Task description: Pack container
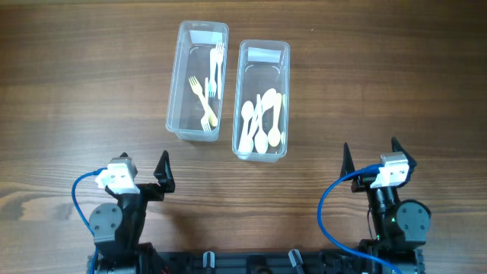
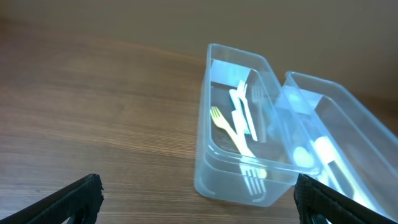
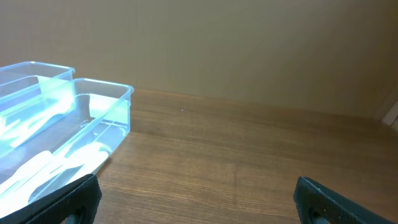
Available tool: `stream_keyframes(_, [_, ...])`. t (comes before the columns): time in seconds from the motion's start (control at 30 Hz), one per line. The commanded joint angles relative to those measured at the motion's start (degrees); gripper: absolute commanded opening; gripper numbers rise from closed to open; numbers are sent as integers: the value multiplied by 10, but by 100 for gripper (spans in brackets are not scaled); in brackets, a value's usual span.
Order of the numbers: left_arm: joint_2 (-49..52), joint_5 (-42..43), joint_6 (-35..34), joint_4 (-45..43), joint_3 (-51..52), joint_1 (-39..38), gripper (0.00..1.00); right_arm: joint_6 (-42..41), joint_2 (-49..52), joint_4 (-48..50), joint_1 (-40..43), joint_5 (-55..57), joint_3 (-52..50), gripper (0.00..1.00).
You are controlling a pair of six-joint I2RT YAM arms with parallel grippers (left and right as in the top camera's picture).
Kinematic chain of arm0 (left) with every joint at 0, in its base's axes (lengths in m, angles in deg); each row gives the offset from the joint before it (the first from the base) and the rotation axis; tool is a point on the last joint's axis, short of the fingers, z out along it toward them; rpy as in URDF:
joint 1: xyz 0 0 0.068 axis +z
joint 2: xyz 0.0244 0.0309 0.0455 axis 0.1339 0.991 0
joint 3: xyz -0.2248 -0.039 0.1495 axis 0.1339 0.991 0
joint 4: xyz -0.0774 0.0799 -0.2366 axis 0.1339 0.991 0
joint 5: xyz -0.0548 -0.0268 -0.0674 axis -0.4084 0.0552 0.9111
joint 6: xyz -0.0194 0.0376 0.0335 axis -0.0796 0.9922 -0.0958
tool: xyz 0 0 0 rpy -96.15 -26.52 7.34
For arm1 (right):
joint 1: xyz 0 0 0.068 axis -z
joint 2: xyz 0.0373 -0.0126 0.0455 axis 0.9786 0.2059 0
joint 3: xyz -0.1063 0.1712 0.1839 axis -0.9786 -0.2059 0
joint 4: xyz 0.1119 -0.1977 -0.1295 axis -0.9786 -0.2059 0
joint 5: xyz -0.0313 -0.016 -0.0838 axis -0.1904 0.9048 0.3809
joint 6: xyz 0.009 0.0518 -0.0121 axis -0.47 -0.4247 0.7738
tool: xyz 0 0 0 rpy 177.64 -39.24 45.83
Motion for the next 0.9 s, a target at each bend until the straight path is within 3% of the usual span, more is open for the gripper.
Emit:
stream_keyframes(0.0, [-5, -11, 75, -2, 5, -4, 100, 6, -6, 3, 3, -6, -5, 100])
stream_keyframes(0.87, [-5, -11, 84, -2, 5, -4, 100, 6, -6, 3, 3, -6, -5, 100])
